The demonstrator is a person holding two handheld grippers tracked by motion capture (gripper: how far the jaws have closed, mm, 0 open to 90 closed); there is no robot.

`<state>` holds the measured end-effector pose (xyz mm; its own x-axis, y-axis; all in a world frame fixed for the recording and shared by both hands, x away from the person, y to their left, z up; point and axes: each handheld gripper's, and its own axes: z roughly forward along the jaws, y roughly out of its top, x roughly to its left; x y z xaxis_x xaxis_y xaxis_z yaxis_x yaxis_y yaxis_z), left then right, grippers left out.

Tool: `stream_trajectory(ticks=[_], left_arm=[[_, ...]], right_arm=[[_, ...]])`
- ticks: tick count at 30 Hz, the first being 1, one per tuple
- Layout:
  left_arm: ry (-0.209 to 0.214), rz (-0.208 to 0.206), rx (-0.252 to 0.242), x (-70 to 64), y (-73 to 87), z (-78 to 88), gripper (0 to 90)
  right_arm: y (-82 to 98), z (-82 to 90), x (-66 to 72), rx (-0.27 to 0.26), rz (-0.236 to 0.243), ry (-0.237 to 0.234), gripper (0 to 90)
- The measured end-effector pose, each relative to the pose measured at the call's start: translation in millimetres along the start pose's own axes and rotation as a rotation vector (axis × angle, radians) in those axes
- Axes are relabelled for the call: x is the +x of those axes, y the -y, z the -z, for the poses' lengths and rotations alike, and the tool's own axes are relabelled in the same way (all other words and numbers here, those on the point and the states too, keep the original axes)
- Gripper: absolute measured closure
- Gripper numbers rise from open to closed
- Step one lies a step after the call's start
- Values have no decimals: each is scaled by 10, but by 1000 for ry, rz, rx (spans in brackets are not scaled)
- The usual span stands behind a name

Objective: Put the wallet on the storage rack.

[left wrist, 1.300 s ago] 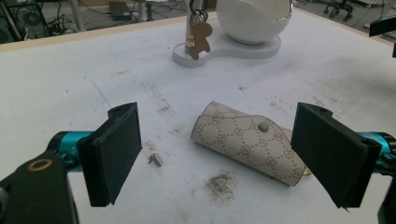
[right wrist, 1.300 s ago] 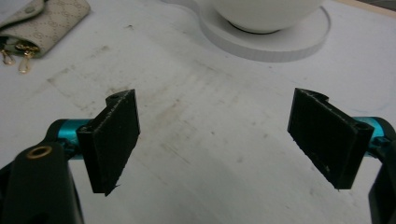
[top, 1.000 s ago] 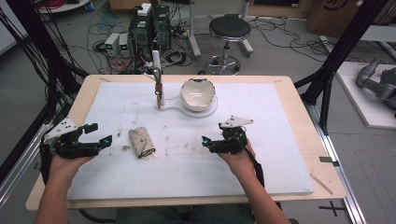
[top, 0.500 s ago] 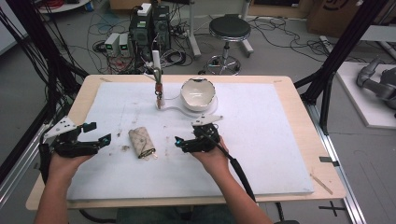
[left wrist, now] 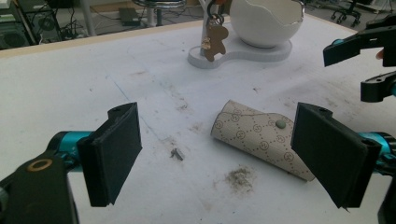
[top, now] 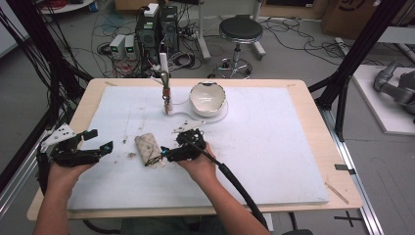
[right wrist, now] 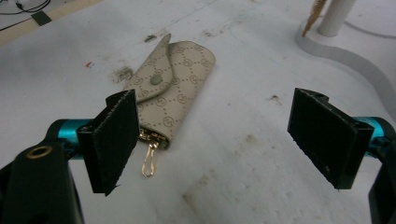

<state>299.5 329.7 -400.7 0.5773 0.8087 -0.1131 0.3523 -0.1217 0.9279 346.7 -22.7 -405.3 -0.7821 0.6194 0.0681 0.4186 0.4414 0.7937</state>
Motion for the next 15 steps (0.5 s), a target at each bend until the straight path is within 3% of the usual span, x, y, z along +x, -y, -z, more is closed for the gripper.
stream_trajectory(ticks=[9,15], left_arm=[[3,-2,-7,5,-13,6,162],[-4,-2,-10,25,-4,40,162]], right_arm=[[-102,-323,239,36,-16,-14,172],[-73,-463,290,62,-26,0,172]])
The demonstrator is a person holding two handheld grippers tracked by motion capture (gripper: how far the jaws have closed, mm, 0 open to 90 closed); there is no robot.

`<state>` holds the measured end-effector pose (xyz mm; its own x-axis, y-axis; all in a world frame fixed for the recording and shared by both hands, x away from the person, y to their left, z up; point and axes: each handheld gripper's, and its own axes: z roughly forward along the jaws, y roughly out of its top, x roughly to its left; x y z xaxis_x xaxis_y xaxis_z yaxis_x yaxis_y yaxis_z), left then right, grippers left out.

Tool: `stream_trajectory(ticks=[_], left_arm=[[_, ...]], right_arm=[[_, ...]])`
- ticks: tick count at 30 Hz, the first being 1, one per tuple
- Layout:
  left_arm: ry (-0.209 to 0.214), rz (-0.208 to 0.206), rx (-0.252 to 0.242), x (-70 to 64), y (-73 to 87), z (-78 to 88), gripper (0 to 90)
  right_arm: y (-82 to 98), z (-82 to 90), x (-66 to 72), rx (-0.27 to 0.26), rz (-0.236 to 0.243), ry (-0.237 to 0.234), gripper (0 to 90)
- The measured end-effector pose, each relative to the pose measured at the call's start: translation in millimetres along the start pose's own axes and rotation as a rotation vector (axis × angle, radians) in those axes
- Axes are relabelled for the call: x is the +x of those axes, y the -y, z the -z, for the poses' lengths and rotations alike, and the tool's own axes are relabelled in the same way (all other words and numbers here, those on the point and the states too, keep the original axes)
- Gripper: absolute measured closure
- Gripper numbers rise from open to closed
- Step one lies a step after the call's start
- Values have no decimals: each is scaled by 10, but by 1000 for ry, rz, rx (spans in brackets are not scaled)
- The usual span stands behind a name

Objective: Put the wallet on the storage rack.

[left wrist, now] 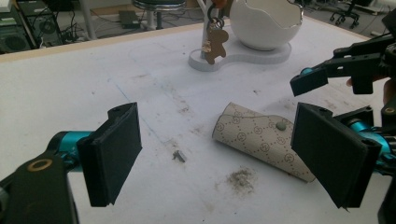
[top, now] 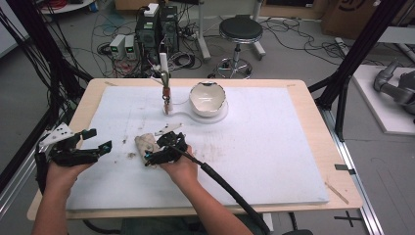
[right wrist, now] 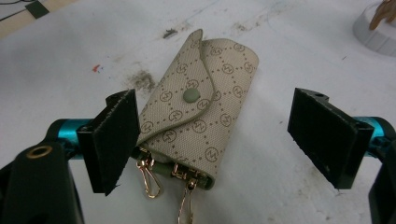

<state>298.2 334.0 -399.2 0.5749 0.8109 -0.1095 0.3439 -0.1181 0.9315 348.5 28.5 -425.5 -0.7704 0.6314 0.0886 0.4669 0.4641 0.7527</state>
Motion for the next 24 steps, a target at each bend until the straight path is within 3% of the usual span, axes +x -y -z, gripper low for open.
stream_trajectory(ticks=[16,18,24], left_arm=[[-10,-3,5,1,25,54,162],[-9,-2,4,3,25,53,162],[-3,-9,8,-7,18,27,162]], right_arm=[[93,-325,178,54,-12,5,170],[92,-339,225,65,25,38,171],[92,-350,235,74,32,47,196]])
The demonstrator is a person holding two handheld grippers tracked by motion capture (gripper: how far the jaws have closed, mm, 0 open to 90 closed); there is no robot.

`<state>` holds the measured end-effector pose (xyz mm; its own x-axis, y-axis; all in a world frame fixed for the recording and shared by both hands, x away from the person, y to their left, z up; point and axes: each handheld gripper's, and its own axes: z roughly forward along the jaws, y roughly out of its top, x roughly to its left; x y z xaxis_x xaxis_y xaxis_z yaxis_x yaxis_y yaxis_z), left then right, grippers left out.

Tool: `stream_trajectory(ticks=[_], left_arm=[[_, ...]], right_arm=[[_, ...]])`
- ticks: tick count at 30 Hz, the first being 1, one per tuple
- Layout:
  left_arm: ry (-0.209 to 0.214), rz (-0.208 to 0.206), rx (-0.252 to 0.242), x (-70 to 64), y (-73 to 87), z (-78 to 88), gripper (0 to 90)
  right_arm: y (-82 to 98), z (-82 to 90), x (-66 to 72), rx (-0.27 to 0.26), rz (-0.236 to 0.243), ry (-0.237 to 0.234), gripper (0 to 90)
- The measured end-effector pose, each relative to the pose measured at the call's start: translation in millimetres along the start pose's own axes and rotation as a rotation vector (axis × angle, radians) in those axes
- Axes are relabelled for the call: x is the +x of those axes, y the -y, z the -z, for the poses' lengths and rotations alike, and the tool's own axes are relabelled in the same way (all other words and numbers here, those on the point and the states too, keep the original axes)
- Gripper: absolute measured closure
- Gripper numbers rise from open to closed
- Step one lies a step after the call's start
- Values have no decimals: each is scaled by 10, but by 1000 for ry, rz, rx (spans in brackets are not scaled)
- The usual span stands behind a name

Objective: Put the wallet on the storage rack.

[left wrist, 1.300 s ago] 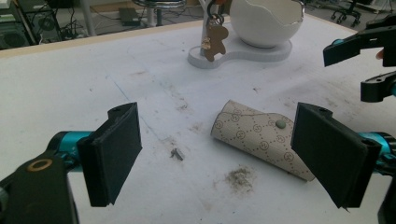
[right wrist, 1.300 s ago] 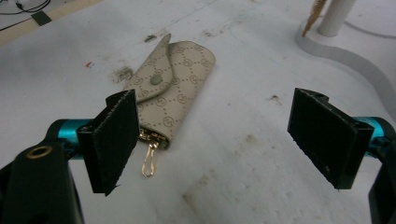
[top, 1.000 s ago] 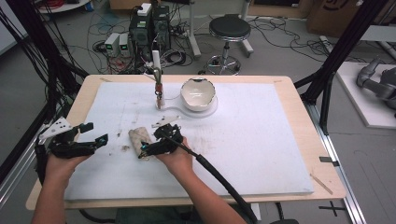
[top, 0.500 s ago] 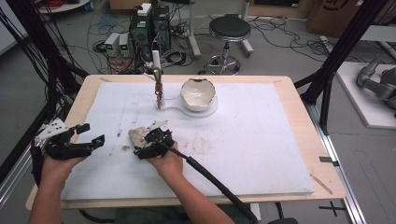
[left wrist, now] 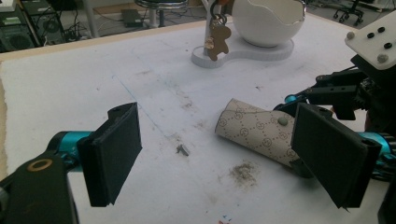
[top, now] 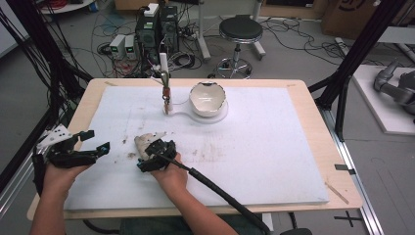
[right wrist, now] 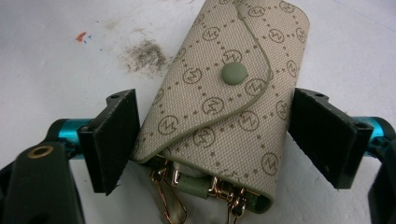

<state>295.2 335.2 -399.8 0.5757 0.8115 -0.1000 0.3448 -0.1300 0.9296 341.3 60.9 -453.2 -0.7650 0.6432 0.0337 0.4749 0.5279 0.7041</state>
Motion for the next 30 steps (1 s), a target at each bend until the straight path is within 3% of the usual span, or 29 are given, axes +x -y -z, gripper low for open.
stream_trajectory(ticks=[1,2,5,11,13,15,22,24,26,27,30], left_arm=[[1,0,-1,-3,-2,-3,162],[1,0,-3,-8,-3,-8,162],[2,0,-4,-9,-8,-11,162],[2,1,-3,9,-1,-11,162],[1,3,-4,13,1,-12,162],[2,4,-3,19,4,-20,162],[8,-1,3,1,-1,-56,162],[8,-2,4,-9,-5,-64,162],[11,-4,7,-18,-5,-78,162],[11,-4,7,-18,-5,-78,162],[13,-4,12,-26,-7,-103,162]], right_arm=[[1,-1,-6,5,4,-8,217],[11,19,-18,-1,0,-18,306],[23,37,-36,-12,-11,-29,349],[32,62,-86,-20,-22,-43,386],[43,110,-132,-20,-3,-12,390],[50,138,-166,-22,-5,-14,391],[32,595,-548,-79,-18,-5,390],[25,662,-598,-85,-20,-4,390],[3,856,-733,-103,-8,24,390],[3,856,-733,-103,-8,24,390],[1,1072,-908,-107,3,71,390]])
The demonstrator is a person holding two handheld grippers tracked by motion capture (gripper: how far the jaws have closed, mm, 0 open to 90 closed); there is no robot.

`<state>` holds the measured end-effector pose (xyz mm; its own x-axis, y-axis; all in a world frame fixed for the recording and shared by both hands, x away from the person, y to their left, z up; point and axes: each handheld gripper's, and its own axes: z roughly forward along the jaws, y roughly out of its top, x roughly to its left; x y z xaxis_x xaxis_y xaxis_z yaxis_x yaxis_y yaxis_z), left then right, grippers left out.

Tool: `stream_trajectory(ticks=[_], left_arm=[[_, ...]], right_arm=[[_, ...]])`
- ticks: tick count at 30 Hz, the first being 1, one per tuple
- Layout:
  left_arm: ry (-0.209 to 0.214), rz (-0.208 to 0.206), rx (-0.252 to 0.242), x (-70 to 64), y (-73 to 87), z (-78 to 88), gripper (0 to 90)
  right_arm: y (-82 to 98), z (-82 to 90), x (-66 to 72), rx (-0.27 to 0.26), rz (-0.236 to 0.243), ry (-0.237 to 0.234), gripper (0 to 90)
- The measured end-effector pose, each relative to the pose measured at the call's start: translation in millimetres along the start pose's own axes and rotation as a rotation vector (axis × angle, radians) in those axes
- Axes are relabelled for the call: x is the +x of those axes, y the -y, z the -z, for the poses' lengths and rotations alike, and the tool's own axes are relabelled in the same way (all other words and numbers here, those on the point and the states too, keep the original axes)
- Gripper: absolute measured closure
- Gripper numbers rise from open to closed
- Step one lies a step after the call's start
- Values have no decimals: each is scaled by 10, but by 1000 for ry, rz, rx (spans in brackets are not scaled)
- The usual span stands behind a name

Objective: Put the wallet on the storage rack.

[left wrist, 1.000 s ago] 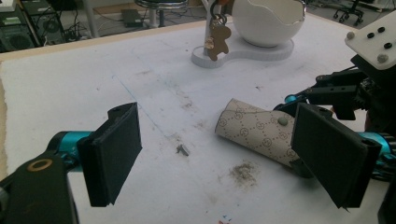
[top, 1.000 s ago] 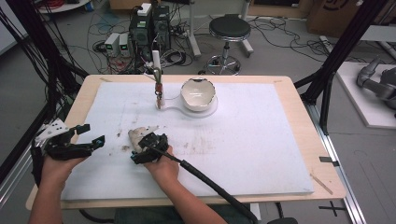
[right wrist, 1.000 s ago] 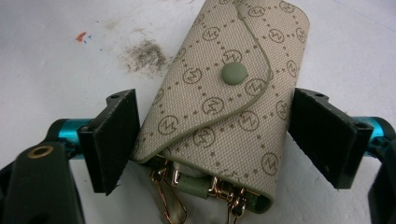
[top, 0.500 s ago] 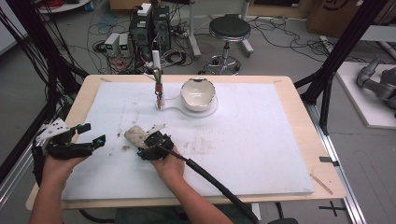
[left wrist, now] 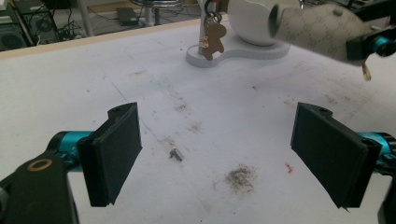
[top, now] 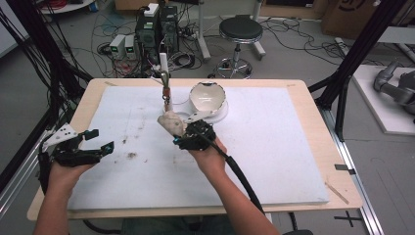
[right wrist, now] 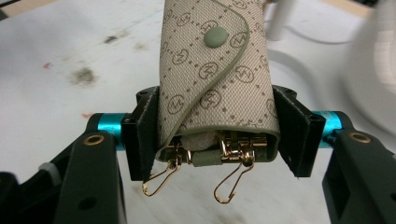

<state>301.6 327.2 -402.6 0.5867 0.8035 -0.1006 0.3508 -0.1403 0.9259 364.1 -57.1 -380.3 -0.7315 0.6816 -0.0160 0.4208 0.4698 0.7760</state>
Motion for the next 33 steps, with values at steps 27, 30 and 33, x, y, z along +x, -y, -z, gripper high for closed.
stream_trajectory(ticks=[27,30,33], left_arm=[[24,-9,0,-63,-36,-74,163],[25,-9,-1,-72,-34,-88,162],[24,-10,4,-66,-29,-92,162]], right_arm=[[-288,409,-894,1,-33,176,387],[-319,360,-937,18,-33,184,386],[-335,312,-970,23,-32,185,386]])
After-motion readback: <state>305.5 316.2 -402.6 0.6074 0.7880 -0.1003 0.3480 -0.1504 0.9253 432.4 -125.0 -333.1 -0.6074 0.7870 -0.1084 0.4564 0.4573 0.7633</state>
